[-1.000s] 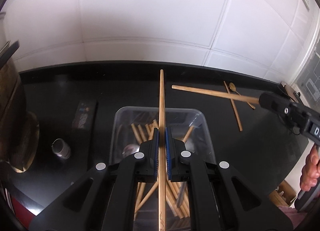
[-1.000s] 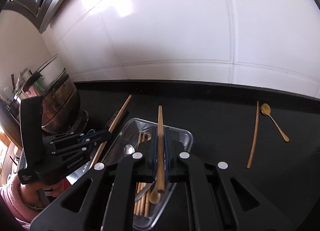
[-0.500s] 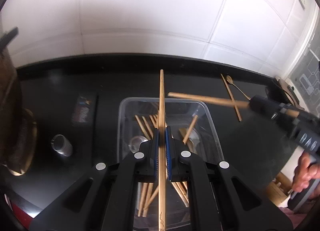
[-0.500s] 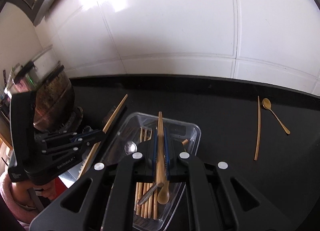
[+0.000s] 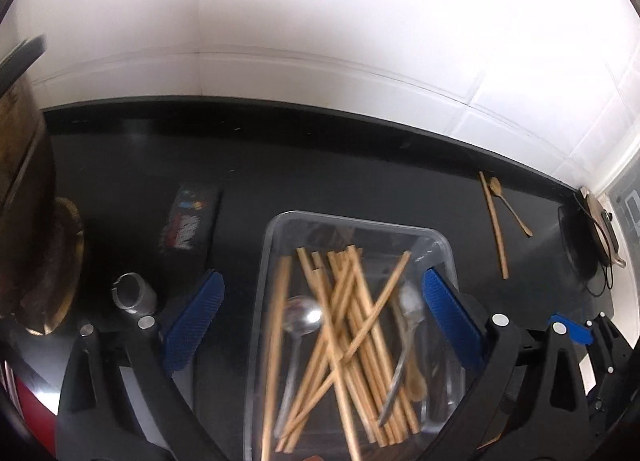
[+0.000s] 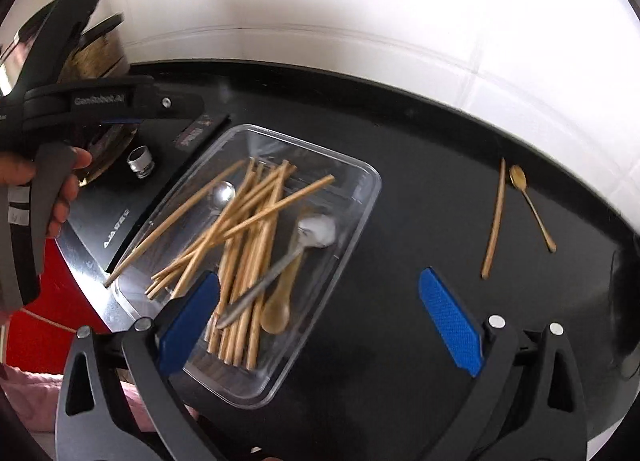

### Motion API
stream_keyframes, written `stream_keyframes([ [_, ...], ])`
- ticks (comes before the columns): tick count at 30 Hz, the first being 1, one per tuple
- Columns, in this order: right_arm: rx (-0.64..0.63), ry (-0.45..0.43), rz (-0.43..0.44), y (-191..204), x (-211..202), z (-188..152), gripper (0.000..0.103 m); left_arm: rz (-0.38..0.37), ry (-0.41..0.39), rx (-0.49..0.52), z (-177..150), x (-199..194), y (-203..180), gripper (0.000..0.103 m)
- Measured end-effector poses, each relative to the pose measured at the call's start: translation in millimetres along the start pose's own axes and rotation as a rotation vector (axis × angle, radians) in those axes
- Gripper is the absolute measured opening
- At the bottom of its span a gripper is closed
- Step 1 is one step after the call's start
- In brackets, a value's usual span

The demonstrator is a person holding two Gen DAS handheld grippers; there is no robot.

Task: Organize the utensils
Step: 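Open both grippers to drop the chopsticks into the bin, then move both grippers back over the last chopstick and gold spoon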

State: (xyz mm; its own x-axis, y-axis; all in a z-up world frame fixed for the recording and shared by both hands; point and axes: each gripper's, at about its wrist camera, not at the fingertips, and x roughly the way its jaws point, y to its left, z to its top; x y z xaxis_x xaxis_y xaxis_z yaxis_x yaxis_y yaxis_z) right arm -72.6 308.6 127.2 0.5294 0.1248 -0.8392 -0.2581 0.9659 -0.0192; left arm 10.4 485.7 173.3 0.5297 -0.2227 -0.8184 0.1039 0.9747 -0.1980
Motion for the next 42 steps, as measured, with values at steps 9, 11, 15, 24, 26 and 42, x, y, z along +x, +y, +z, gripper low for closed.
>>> stream_keyframes([
  [9, 0.155, -0.007, -0.093, -83, -14, -20, 0.096, -0.073, 0.067, 0.157, 3, 35, -96, 0.097],
  [11, 0.186, 0.001, -0.109, -101, -15, -25, 0.096, -0.085, 0.078, 0.182, 4, 43, -116, 0.097],
  [15, 0.256, 0.021, -0.138, -145, -19, -36, 0.096, -0.108, 0.106, 0.22, 5, 61, -158, 0.097],
  [24, 0.366, 0.055, -0.171, -239, -15, -60, 0.096, -0.087, 0.18, 0.283, -2, 104, -237, 0.097],
  [26, 0.363, 0.069, -0.174, -259, -12, -63, 0.096, -0.076, 0.19, 0.274, -1, 114, -251, 0.097],
  [42, 0.243, 0.226, -0.084, -335, 59, -58, 0.096, 0.026, 0.316, 0.202, 5, 203, -304, 0.097],
])
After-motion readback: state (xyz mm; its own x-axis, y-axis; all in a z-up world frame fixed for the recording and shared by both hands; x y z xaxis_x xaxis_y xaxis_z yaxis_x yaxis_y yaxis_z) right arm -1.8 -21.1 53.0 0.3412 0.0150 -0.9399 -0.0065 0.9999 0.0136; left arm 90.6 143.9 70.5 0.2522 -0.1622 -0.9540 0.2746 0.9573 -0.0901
